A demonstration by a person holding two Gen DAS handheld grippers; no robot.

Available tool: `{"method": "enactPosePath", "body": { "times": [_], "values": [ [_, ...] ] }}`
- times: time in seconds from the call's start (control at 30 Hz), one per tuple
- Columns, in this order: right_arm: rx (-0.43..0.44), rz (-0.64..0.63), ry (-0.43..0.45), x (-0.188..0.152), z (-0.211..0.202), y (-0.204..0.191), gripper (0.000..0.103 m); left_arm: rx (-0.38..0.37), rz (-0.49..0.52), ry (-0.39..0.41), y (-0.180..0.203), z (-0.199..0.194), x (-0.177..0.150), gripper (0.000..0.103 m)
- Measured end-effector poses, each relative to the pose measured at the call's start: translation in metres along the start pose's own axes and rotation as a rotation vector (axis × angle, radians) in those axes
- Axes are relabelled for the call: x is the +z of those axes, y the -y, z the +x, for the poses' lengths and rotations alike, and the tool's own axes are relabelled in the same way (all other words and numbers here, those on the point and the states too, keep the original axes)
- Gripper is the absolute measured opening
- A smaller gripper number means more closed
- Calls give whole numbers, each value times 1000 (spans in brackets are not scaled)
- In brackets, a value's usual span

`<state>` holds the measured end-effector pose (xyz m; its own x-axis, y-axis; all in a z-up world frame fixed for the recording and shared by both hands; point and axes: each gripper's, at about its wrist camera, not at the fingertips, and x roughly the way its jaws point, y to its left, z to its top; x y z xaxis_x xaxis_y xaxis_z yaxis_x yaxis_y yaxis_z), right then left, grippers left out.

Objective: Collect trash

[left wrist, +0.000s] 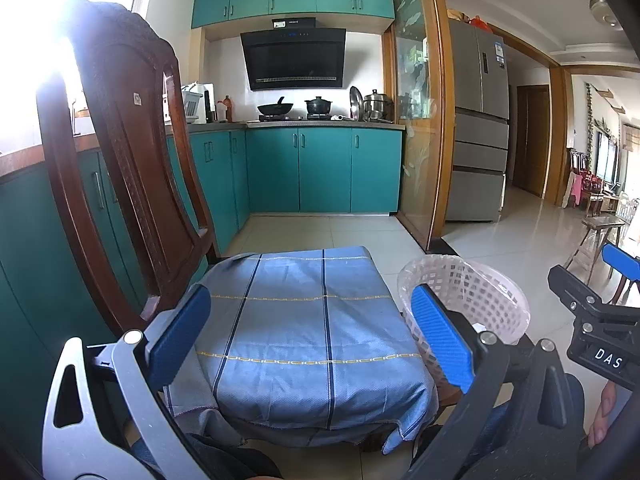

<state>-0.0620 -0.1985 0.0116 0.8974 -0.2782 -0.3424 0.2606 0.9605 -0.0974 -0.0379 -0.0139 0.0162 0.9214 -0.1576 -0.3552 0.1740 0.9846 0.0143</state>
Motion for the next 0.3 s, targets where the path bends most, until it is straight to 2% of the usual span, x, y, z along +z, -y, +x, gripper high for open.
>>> {"method": "enactPosePath", "body": {
  "times": [0.17, 0.3],
  "values": [
    [11, -4, -14, -2, 7, -5, 100, -7, -10, -18, -4, 8, -1, 100],
    [40, -13, -32, 2, 21, -14, 100, -15, -38, -44, -15, 33, -2, 100]
  ]
}}
